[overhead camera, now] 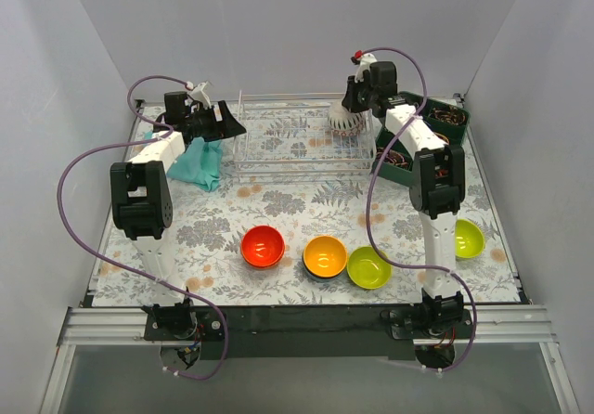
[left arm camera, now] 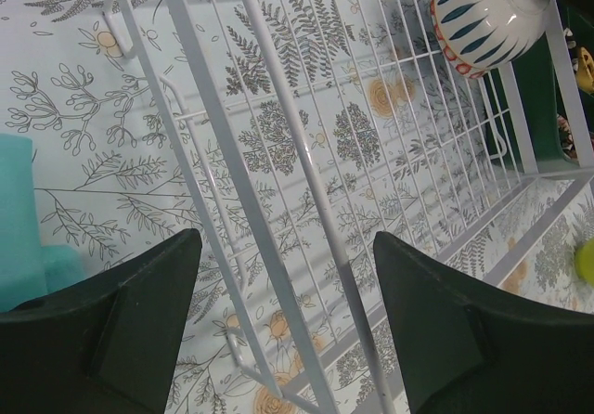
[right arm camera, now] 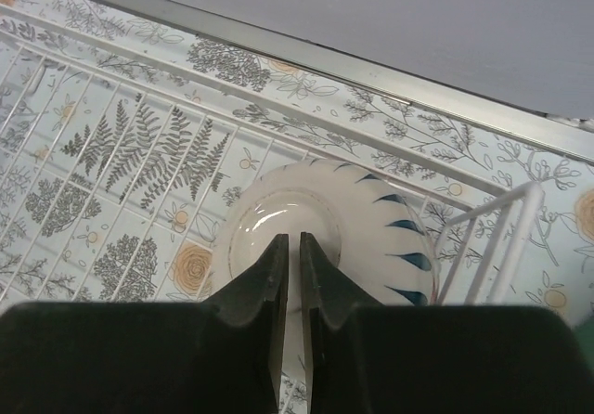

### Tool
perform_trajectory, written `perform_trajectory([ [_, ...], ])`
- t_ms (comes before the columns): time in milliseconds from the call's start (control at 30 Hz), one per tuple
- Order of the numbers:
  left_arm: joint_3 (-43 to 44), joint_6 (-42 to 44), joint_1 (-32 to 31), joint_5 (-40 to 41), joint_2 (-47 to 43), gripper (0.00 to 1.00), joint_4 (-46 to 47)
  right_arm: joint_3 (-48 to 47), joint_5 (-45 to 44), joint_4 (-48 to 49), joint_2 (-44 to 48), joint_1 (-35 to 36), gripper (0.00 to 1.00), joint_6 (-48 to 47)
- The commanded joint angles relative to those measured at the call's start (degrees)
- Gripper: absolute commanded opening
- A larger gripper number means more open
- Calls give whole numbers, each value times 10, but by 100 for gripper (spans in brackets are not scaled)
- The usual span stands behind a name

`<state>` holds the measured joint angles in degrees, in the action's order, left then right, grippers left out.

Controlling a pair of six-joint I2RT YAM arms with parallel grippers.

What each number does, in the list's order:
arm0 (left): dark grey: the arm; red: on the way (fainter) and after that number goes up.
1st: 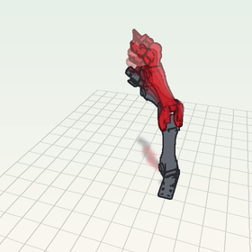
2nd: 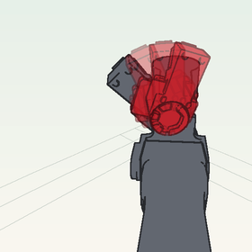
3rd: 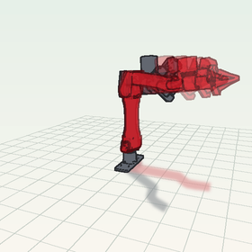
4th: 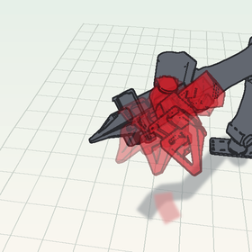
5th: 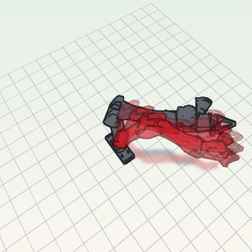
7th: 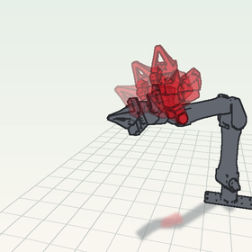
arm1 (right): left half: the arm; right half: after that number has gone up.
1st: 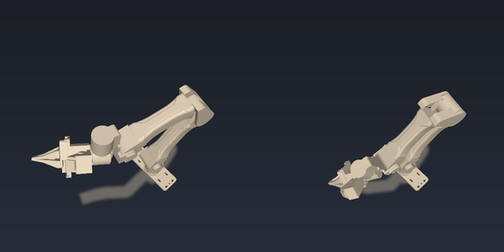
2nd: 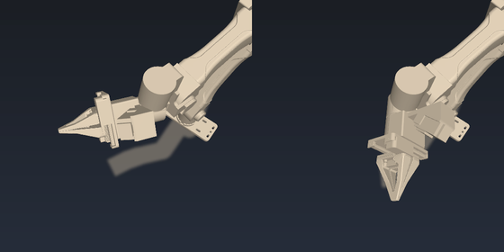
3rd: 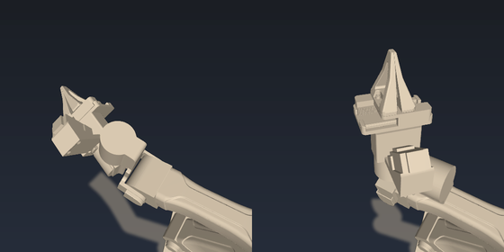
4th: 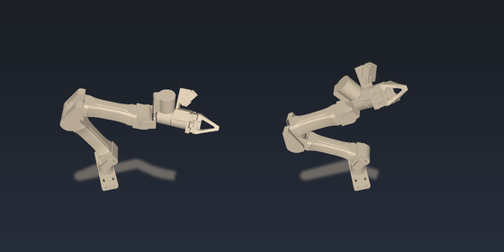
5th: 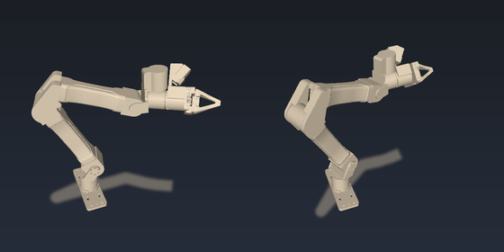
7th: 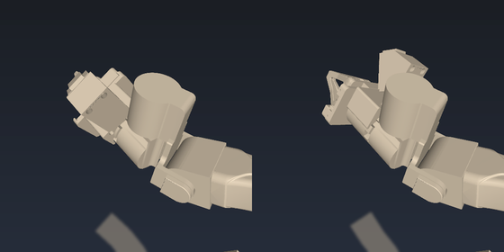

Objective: Load the bowls into the dish rack

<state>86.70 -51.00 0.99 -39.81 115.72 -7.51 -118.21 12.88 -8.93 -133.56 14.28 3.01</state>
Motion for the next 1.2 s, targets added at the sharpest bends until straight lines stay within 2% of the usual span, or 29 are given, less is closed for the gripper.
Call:
perform_trajectory([
  [0,1,5,-2,9,-18,74,-2,20,-44,-21,32,-22,18,-23],
  [167,-8,2,-2,11,-26,74,3,18,-42,-21,35,-23,18,-27],
  [367,-9,-7,-2,-7,-44,75,18,-7,31,-7,44,-19,19,-27],
  [500,34,-40,-2,-37,-55,76,39,-11,77,40,101,-8,34,-45],
  [600,83,-47,-2,-55,-62,77,44,32,93,77,164,1,40,-52],
  [733,101,-24,-2,-59,-82,78,25,132,106,83,253,14,48,-119],
  [933,21,1,-1,-12,-167,80,18,320,128,-1,413,36,50,-235],
  [1167,-101,55,-1,86,-270,82,1,488,138,-234,584,115,50,-474],
])
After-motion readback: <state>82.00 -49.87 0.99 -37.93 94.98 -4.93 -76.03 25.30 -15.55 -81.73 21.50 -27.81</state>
